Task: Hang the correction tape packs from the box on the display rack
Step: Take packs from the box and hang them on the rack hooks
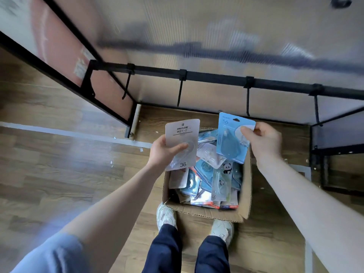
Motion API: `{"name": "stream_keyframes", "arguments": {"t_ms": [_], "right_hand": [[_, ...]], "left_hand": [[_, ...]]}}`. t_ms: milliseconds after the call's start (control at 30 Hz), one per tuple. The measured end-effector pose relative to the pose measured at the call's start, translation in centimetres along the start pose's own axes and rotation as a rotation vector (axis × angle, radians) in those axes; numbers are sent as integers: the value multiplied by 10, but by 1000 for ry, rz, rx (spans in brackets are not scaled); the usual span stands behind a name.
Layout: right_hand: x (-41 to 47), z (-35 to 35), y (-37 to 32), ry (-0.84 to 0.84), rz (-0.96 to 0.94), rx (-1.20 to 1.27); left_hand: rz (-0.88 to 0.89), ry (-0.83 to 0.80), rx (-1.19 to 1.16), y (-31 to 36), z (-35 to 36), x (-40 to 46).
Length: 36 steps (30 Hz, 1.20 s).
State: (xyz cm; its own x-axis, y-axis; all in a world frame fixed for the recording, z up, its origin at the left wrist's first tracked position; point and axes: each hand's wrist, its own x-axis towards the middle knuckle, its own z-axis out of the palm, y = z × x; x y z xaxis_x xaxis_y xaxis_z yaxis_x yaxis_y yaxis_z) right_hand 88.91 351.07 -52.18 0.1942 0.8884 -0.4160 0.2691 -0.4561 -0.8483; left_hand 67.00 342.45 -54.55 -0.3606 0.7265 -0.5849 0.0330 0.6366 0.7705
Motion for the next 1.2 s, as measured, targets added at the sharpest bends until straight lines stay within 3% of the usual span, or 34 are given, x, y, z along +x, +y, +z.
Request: {"name": "stream_keyframes", "arguments": {"t_ms": [433,1200], "right_hand": [[-33,-28,-120,-90,-186,-33],[-157,-74,-364,-168,-486,69]], "left_hand": [[167,84,-129,111,-38,-58],[509,347,-234,287,-160,-253]]}}
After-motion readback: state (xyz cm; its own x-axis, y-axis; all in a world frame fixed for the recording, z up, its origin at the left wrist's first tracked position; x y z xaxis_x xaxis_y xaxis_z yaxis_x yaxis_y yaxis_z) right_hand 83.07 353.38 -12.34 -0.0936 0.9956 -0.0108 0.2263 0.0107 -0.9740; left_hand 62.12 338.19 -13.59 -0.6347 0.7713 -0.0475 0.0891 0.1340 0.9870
